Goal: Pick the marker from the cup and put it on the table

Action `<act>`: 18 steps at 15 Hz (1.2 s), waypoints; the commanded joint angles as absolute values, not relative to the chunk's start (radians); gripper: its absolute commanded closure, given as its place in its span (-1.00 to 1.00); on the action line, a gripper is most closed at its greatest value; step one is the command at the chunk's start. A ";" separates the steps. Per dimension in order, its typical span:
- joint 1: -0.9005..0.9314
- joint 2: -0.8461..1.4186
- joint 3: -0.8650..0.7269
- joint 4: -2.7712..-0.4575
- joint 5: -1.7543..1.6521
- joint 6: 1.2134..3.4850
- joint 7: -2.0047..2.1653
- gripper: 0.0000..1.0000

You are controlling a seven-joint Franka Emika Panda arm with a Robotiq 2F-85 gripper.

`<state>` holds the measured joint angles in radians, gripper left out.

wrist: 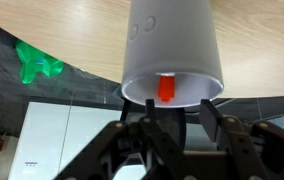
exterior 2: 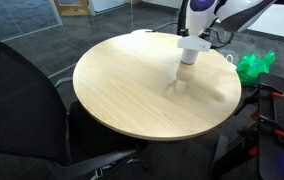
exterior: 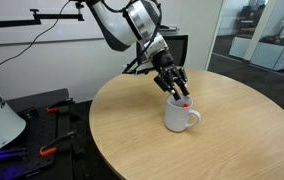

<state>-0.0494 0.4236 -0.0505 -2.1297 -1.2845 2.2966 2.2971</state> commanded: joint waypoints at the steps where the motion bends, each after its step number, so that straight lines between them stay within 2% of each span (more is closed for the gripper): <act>1: -0.072 0.393 -0.060 -2.154 -1.296 2.369 2.263 0.05; 7: -0.080 0.392 -0.064 -2.156 -1.289 2.394 2.235 0.21; 18: -0.083 0.401 -0.064 -2.162 -1.282 2.406 2.226 0.27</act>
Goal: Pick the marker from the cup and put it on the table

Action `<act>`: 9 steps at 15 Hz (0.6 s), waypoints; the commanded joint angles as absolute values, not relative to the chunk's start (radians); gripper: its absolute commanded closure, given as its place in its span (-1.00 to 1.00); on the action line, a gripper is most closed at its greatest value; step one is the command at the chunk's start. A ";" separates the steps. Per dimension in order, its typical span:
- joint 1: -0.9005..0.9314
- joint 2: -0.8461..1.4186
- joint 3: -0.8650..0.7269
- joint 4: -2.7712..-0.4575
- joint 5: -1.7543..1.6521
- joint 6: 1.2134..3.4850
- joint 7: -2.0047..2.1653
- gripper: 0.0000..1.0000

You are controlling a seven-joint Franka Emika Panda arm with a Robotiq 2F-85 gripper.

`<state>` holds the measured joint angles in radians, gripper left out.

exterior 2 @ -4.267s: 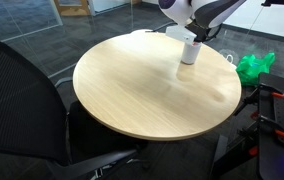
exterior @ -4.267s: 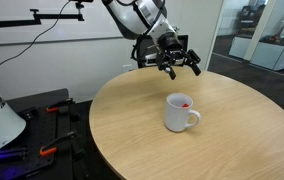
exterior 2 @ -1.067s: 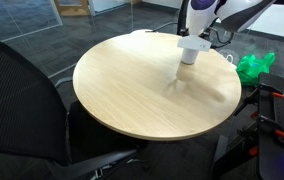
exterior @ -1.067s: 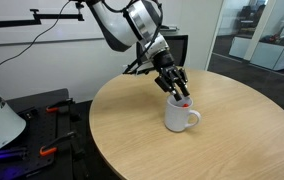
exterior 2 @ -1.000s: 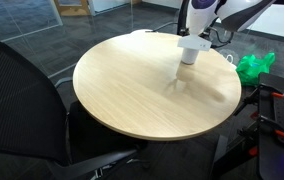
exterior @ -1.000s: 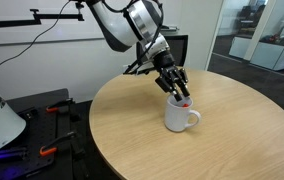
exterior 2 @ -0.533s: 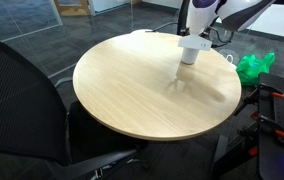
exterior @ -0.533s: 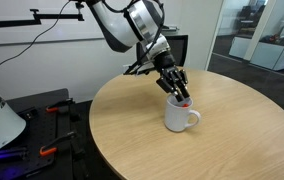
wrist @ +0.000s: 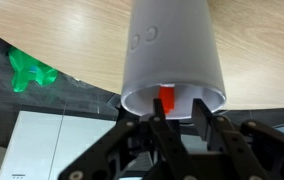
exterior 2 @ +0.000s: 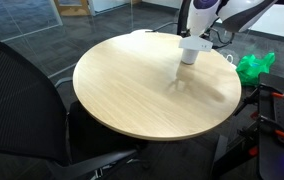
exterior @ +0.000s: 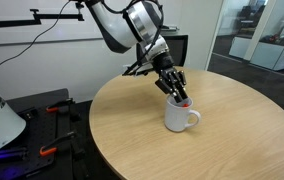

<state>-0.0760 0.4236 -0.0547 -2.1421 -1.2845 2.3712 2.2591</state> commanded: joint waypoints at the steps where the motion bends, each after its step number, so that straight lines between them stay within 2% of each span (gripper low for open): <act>1: -0.084 0.402 -0.064 -2.162 -1.280 2.408 2.225 0.26; 9: -0.094 0.415 -0.066 -2.155 -1.268 2.418 2.200 0.20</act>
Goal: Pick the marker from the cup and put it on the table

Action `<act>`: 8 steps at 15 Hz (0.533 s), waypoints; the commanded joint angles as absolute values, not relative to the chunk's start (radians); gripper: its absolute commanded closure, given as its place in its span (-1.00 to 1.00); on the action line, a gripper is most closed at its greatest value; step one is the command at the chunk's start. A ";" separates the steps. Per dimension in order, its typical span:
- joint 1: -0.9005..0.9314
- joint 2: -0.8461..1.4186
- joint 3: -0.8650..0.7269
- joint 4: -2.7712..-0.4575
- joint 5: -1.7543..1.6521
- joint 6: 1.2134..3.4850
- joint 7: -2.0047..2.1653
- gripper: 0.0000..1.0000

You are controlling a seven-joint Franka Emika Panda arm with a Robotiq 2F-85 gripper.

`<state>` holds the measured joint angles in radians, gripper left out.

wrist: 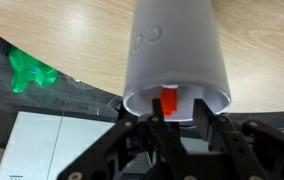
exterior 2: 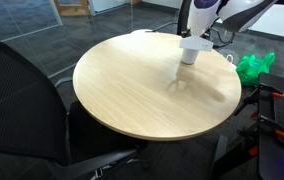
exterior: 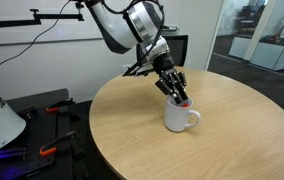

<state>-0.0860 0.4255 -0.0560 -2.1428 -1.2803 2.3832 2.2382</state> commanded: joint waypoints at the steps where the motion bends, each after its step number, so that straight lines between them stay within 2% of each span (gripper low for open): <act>1: -0.095 0.416 -0.066 -2.154 -1.265 2.419 2.196 0.20; 8: -0.105 0.434 -0.071 -2.146 -1.251 2.428 2.180 0.23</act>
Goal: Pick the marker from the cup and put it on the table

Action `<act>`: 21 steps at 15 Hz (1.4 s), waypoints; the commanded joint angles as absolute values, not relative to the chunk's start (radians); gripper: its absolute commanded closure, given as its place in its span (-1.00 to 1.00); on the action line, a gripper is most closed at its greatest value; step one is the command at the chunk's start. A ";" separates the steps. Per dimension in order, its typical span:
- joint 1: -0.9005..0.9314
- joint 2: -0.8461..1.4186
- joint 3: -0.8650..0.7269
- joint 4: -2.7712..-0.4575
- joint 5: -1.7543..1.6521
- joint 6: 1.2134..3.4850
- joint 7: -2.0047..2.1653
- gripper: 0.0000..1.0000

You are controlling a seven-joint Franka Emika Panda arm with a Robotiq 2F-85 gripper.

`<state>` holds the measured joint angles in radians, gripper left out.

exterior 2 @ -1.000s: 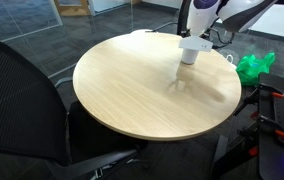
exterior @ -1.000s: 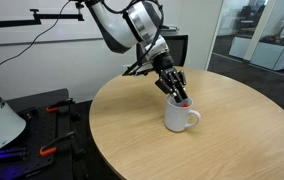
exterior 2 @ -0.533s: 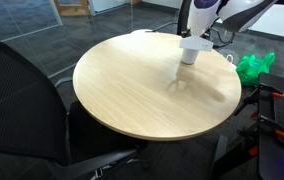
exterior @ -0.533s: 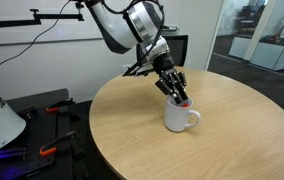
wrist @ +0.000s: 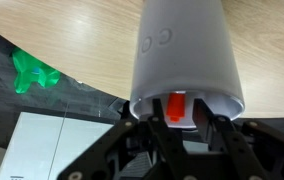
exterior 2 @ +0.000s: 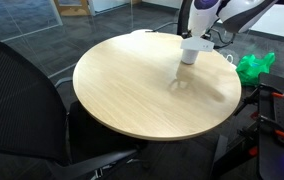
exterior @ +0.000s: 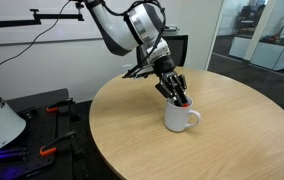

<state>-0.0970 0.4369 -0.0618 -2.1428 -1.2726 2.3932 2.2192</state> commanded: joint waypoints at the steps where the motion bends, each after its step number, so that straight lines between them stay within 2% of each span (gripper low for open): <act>1: -0.105 0.436 -0.072 -2.145 -1.250 2.429 2.179 0.23; 8: -0.109 0.451 -0.073 -2.132 -1.237 2.422 2.178 0.26; 10: -0.109 0.454 -0.073 -2.128 -1.231 2.420 2.179 0.44; 11: -0.108 0.456 -0.074 -2.126 -1.228 2.419 2.180 0.65; 12: -0.108 0.458 -0.074 -2.124 -1.224 2.418 2.179 0.69; 14: -0.107 0.462 -0.075 -2.119 -1.216 2.415 2.179 1.00; 15: -0.105 0.464 -0.075 -2.115 -1.213 2.414 2.180 0.91; 21: -0.080 0.438 -0.079 -2.130 -1.232 2.388 2.217 0.91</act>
